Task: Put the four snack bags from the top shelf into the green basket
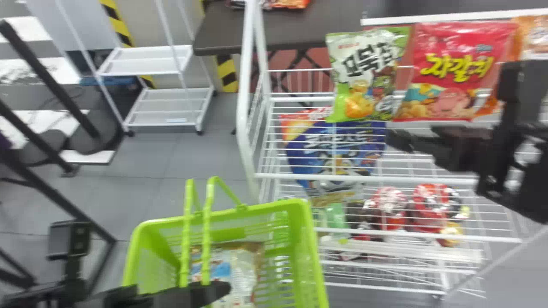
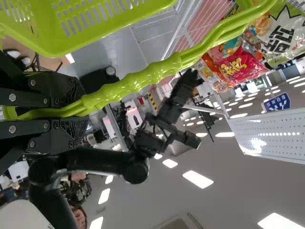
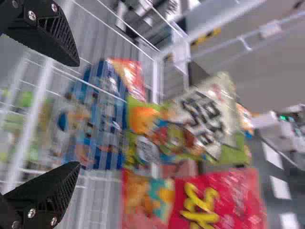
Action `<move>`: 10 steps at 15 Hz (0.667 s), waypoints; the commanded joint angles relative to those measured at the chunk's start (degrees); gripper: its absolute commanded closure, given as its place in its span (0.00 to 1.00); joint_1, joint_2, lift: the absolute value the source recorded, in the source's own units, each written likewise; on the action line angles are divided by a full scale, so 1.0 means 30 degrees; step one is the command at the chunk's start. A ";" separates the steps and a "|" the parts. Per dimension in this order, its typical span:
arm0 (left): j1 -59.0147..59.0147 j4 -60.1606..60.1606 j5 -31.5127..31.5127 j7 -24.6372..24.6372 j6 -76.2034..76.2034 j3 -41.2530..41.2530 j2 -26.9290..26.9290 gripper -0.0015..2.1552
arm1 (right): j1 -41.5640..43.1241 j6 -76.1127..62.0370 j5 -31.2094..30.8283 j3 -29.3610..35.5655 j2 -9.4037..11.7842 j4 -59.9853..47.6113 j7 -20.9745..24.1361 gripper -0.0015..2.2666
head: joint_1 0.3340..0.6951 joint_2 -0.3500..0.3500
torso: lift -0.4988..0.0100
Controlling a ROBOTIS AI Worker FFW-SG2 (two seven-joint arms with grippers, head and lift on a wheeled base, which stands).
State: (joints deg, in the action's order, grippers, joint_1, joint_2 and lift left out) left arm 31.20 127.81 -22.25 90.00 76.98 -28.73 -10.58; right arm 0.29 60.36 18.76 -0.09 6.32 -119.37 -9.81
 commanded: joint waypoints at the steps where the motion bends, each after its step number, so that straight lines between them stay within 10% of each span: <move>1: -0.0027 -0.0005 0.0005 0.0190 -0.0008 -0.0002 0.0042 1.00 | 0.2278 -0.3139 -0.0600 -0.0645 0.0004 0.3900 -0.0010 0.03 | 1.00 0.60 | 0.98; 10: -0.0584 -0.1030 -0.0024 0.0190 -0.0125 0.0262 -0.0222 1.00 | 0.7375 -0.7885 -0.3647 -0.4600 -0.1315 1.3656 0.0459 0.08 | 1.00 0.68 | 0.98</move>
State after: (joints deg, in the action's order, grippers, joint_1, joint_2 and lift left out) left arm 29.66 125.07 -22.30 90.00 76.66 -28.05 -11.11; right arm 21.42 37.01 11.39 -13.48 4.08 -80.35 -8.49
